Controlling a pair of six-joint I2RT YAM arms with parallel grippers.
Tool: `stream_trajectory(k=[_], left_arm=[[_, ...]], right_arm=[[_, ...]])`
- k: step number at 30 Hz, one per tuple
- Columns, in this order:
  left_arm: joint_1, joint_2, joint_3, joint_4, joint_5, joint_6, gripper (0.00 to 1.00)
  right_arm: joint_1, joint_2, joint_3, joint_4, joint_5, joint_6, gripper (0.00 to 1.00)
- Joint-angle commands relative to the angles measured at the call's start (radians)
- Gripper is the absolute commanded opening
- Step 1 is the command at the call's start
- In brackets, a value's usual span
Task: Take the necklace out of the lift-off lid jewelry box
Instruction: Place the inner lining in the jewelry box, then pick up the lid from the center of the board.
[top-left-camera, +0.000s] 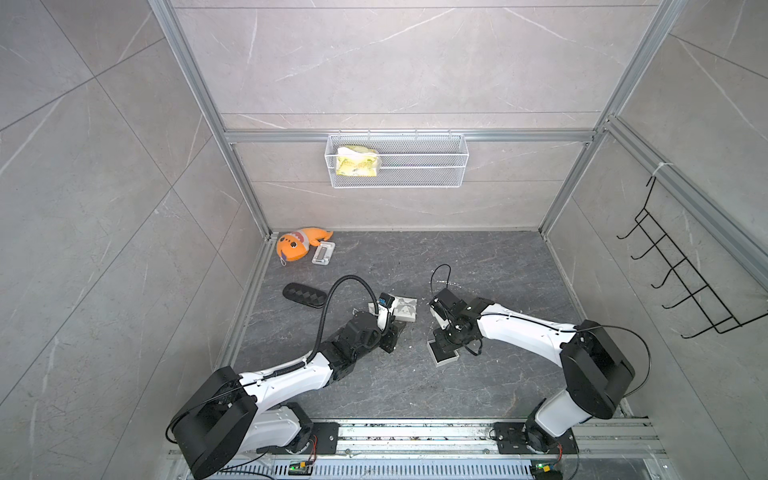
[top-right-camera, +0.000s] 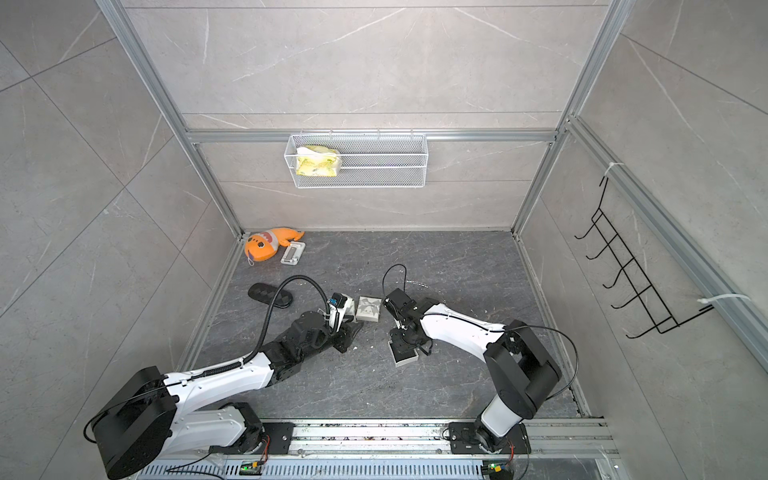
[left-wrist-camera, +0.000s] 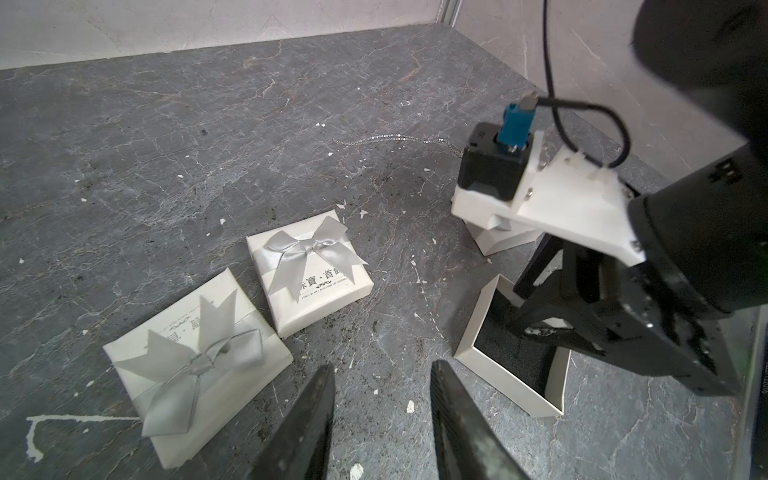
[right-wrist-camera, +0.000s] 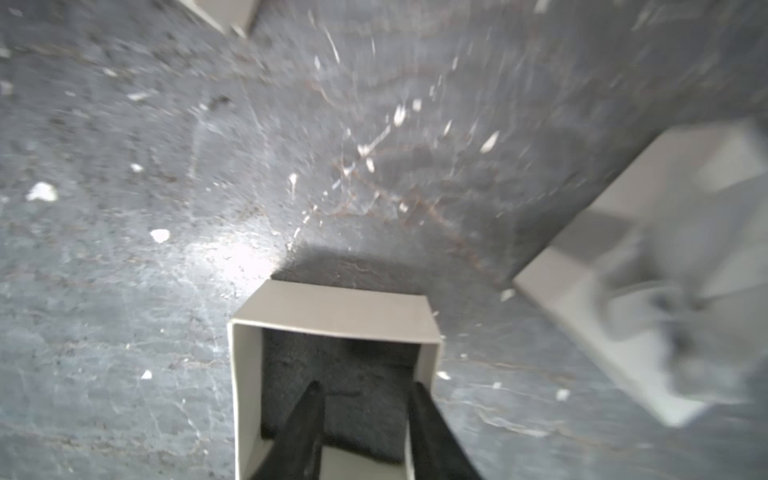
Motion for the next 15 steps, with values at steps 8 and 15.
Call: stream_trajectory(k=[8, 15], left_arm=[[0.005, -0.015, 0.026, -0.007, 0.059, 0.046, 0.57], [0.005, -0.002, 0.027, -0.009, 0.094, 0.058, 0.63]], right_arm=[[-0.074, 0.007, 0.111, -0.088, 0.206, 0.026, 0.78], [-0.204, 0.038, 0.067, -0.007, 0.219, 0.109, 0.83]])
